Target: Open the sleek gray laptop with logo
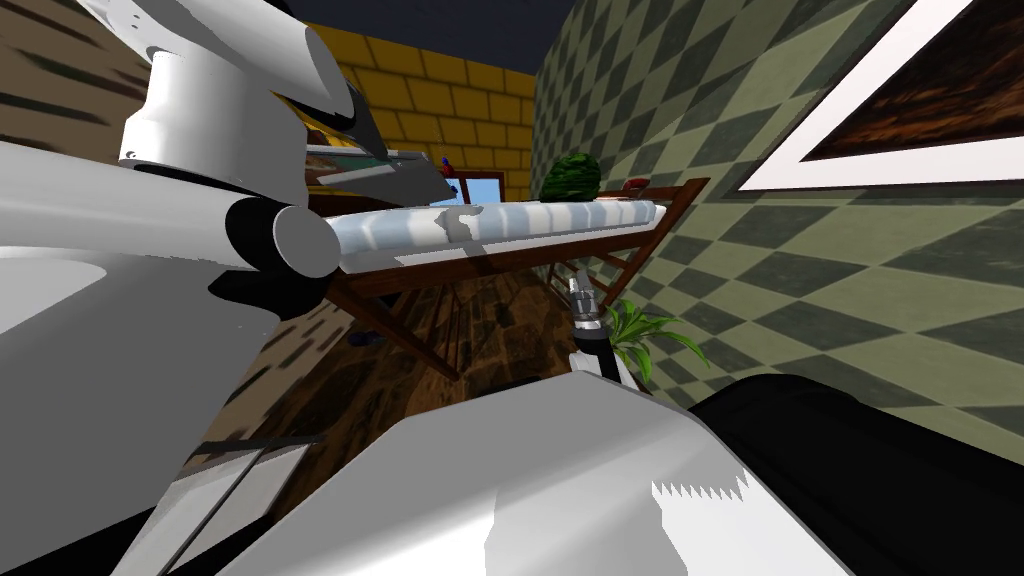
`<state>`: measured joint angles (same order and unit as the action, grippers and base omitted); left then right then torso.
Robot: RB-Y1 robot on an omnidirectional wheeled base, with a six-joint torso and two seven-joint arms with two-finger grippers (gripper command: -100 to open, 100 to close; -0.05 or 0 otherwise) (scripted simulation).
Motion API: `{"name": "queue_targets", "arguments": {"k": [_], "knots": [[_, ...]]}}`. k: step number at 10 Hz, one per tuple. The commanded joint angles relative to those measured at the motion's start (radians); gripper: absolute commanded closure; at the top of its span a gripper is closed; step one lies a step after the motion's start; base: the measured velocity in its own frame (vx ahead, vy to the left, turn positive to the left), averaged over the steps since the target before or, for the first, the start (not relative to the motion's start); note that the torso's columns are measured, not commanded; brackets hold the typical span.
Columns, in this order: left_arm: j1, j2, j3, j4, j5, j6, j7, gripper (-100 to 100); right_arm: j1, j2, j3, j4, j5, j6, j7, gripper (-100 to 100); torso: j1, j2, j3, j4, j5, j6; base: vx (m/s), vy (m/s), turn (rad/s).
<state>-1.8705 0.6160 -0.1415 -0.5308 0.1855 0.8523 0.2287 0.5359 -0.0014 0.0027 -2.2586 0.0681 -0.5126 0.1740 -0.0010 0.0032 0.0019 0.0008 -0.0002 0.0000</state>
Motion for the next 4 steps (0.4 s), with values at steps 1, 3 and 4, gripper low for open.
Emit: {"name": "queue_targets", "arguments": {"k": [1,3,4], "knots": [[0.0,0.0,0.0,0.0,0.0,0.0,0.0,0,0.0,0.0,0.0,0.0,0.0,0.0,0.0,0,0.0,-0.001,-0.001,0.0,0.0,0.0,0.0,0.0,0.0],[0.0,0.0,0.0,0.0,0.0,0.0,0.0,0,0.0,0.0,0.0,0.0,0.0,0.0,0.0,0,0.001,-0.003,-0.002,-0.001,0.0,0.0,0.0,0.0,0.0],[0.0,0.0,0.0,0.0,0.0,0.0,0.0,0,0.0,0.0,0.0,0.0,0.0,0.0,0.0,0,0.001,-0.004,-0.002,-0.001,0.0,0.0,0.0,0.0,0.0]]}}
